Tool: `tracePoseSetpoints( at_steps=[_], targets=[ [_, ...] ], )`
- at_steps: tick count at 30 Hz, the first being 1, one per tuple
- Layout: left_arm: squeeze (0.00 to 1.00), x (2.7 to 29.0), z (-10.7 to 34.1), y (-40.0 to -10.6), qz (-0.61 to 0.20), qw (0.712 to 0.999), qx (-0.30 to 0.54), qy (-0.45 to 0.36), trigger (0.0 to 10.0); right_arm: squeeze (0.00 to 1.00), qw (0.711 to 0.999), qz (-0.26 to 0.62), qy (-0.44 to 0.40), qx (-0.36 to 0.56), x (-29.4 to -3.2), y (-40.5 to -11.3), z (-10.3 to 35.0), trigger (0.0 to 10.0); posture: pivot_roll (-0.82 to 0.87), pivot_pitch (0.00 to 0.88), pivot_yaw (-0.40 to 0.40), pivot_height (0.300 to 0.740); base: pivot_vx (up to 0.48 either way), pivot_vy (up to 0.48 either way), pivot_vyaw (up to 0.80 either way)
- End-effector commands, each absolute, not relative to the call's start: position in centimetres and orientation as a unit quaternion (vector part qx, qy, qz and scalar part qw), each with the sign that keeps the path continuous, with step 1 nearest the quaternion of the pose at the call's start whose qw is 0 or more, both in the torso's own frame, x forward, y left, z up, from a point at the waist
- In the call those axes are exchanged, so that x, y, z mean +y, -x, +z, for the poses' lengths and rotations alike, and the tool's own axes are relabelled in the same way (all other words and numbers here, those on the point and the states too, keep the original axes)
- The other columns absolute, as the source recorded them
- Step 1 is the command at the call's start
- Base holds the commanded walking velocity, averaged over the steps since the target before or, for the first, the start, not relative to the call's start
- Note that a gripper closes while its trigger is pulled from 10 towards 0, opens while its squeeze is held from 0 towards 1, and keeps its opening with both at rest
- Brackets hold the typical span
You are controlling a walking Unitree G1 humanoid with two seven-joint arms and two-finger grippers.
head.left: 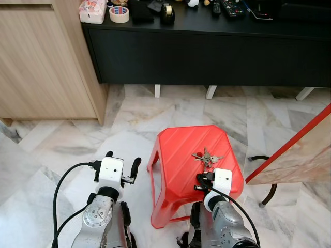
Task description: Hang keys on a hook
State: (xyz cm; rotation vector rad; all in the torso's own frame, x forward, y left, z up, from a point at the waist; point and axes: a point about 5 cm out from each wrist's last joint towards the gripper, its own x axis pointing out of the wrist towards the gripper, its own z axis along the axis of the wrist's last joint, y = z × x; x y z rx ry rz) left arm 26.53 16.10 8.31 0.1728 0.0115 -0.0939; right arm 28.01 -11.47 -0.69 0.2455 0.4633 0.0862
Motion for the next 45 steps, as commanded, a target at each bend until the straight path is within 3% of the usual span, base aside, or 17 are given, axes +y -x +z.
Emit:
tracePoseSetpoints(
  at_steps=[1, 7, 10, 22, 23, 25, 34, 45],
  targets=[
    [0.00, 15.9, 8.3, -26.2, -0.049, 0.995, 0.002, -0.090, 10.0, 0.00, 0.958, 0.035, -0.123, 0.258, -11.7, -27.2, -1.7, 0.0, 0.12, 0.202, -0.109, 0.593, 0.000, 0.000, 0.00],
    [0.00, 15.9, 8.3, -26.2, -0.049, 0.995, 0.002, -0.089, 10.0, 0.00, 0.958, 0.034, -0.123, 0.258, -11.7, -27.2, -1.7, 0.0, 0.12, 0.202, -0.109, 0.593, 0.000, 0.000, 0.00],
    [0.00, 15.8, 8.1, -26.3, -0.048, 0.995, 0.005, -0.090, 10.0, 0.00, 0.979, 0.026, -0.083, 0.182, -12.1, -27.9, -0.1, 0.0, 0.11, 0.186, -0.114, 0.593, 0.000, 0.000, 0.00],
    [0.00, 15.9, 8.0, -27.5, -0.044, 0.995, 0.003, -0.091, 10.0, 0.00, 0.996, 0.007, -0.050, 0.073, -13.3, -28.1, 2.6, 0.0, 0.10, 0.140, -0.117, 0.593, 0.000, 0.000, 0.00],
    [0.00, 15.9, 8.0, -27.6, -0.043, 0.995, 0.002, -0.091, 10.0, 0.00, 0.997, 0.006, -0.045, 0.066, -13.4, -28.0, 2.8, 9.4, 0.10, 0.133, -0.117, 0.593, 0.000, 0.000, 0.00],
    [0.00, 15.9, 8.0, -27.8, -0.042, 0.995, 0.002, -0.091, 10.0, 0.00, 0.997, 0.006, -0.041, 0.062, -13.4, -27.9, 2.9, 10.0, 0.10, 0.127, -0.117, 0.593, 0.000, 0.000, 0.00],
    [0.00, 16.0, 8.0, -28.6, -0.038, 0.995, -0.002, -0.093, 10.0, 0.00, 0.998, 0.006, -0.036, 0.048, -13.3, -28.1, 3.5, 10.0, 0.09, 0.088, -0.115, 0.593, 0.000, 0.000, 0.00],
    [0.00, 16.5, 7.9, -29.1, -0.032, 0.995, -0.008, -0.095, 10.0, 0.00, 0.999, 0.005, -0.042, 0.032, -13.2, -28.8, 4.3, 10.0, 0.10, 0.066, -0.113, 0.657, 0.000, 0.000, 0.00]
  ],
)
